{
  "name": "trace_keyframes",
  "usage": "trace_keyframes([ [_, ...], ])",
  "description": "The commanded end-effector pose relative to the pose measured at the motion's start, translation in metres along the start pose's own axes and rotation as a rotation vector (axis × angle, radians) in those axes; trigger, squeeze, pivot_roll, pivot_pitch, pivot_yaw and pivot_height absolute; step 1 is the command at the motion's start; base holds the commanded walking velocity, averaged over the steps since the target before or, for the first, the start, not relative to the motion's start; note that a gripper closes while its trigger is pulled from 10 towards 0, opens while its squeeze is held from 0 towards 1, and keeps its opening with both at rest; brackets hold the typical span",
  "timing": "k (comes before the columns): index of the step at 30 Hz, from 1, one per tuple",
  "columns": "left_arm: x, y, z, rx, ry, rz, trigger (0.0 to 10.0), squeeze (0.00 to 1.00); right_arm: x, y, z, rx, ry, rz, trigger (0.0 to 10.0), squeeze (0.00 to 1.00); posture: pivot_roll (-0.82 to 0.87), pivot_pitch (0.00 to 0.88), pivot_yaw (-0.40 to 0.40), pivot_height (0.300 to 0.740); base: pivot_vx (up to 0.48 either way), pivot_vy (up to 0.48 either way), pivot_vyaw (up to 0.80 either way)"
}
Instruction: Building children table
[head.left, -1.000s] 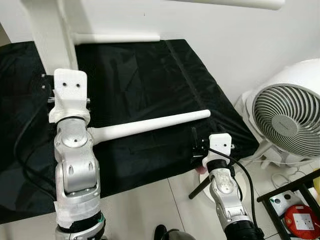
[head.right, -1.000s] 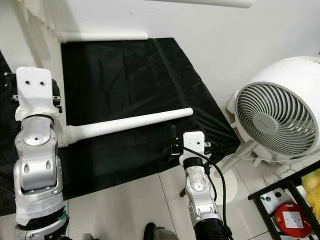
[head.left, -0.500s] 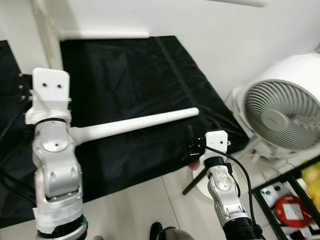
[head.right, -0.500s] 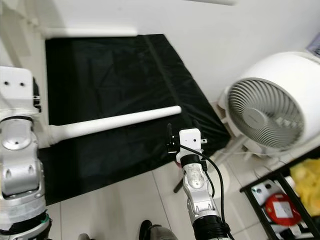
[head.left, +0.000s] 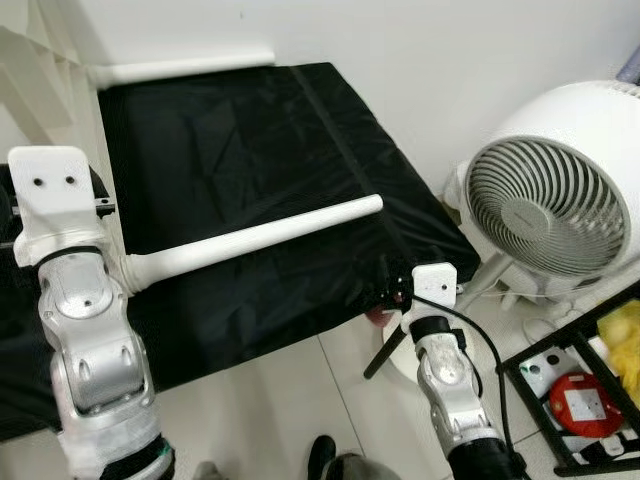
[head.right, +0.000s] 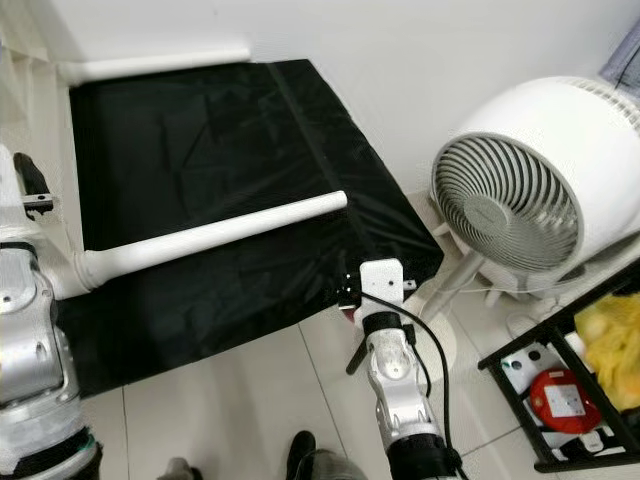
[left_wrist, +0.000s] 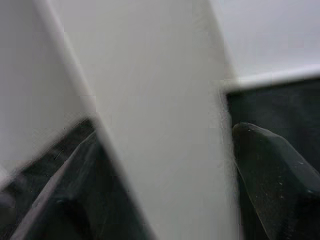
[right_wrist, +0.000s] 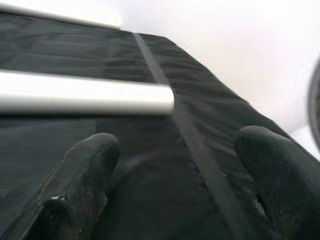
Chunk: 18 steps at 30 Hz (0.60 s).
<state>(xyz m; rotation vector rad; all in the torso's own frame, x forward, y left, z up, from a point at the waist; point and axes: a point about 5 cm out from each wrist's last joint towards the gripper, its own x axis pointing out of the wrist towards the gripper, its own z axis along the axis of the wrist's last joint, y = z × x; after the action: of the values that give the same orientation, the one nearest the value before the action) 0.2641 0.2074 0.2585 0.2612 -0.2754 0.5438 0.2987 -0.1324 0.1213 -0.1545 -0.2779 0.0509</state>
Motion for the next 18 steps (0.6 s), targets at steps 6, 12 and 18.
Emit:
trace_keyframes([
  [6,-0.021,-0.034,0.013,-0.115,-0.066,-0.287,10.0,0.0,-0.003,-0.003,-0.005,-0.006,0.022,-0.015,10.0,0.0,0.04,0.125,-0.046,0.74,0.0,0.0,0.0],
  [12,-0.049,-0.058,0.015,-0.172,-0.1,-0.617,10.0,0.0,-0.004,-0.002,-0.005,-0.003,0.023,-0.011,10.0,0.0,0.05,0.122,-0.048,0.74,0.0,0.0,0.0],
  [18,-0.067,-0.057,0.008,-0.024,-0.127,-0.636,10.0,0.0,-0.004,-0.001,-0.006,-0.002,0.024,-0.001,10.0,0.0,0.07,0.122,-0.068,0.74,0.0,0.0,0.0],
])
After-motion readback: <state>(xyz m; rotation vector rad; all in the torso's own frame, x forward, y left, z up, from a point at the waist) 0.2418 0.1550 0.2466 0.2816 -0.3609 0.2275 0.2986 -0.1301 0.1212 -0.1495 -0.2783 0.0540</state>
